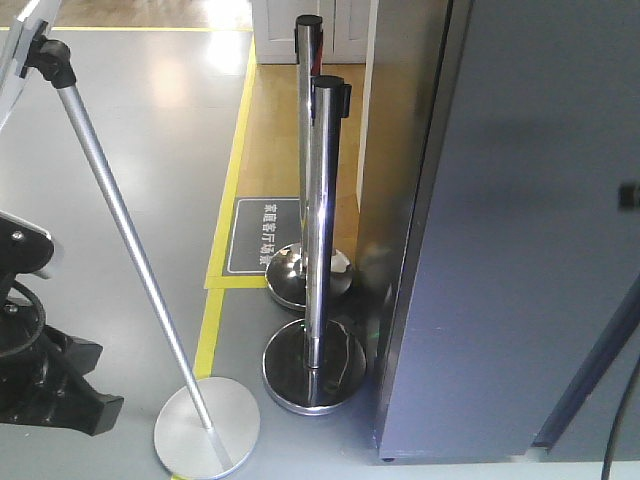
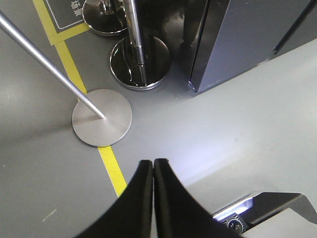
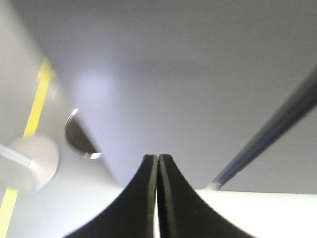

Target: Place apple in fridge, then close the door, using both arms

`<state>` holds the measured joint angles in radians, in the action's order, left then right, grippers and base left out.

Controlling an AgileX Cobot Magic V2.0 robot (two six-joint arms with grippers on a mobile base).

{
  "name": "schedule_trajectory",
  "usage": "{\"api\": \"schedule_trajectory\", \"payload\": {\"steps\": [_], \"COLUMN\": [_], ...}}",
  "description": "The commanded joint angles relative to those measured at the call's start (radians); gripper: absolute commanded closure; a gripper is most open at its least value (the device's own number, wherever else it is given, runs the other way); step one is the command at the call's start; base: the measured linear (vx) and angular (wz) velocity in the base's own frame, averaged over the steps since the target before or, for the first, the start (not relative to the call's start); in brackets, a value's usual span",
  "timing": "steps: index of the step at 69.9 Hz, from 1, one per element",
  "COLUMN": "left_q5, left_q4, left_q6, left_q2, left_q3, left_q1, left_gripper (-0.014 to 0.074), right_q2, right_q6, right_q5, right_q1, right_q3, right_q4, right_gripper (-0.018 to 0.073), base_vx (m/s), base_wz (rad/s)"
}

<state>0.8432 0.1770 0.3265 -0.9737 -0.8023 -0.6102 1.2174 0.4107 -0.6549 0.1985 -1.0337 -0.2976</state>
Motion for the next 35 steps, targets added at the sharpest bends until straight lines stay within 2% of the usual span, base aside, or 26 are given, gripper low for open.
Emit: {"api": "schedule_trajectory", "payload": {"steps": [1,10,21,27,35], "left_q5": [-0.043,-0.043,-0.043,-0.043,-0.043], "left_q4": [0.013,0.013,0.013,0.013,0.013], "left_q6": [0.011,0.011,0.011,0.011,0.011], "left_q2": [0.013,0.013,0.013,0.013,0.013], "left_q3": [-0.026,-0.026,-0.026,-0.026,-0.026], "left_q1": [-0.004,-0.004,-0.004,-0.004,-0.004], "left_gripper": [0.0603,0.0603,0.0603,0.0603,0.0603], "right_q2": [-0.109,-0.239,-0.397,-0.493,-0.607], "right_q6": [-0.024,-0.164,-0.355,-0.421,-0.439], "right_q5": [0.032,-0.058,-0.227,-0.321,-0.424], "right_q1": [-0.066,-0.165,-0.266,-0.299,-0.310], "right_q3": [0.042,0.131,0.219,0.259,0.300], "right_q4": [0.049,0.184,0.411,0.480,0.498], "right_gripper": [0.0562,0.0562,0.0562,0.0562,0.0562], "base_vx": [0.00,0.00,0.00,0.00,0.00], "base_wz": [0.00,0.00,0.00,0.00,0.00]}}
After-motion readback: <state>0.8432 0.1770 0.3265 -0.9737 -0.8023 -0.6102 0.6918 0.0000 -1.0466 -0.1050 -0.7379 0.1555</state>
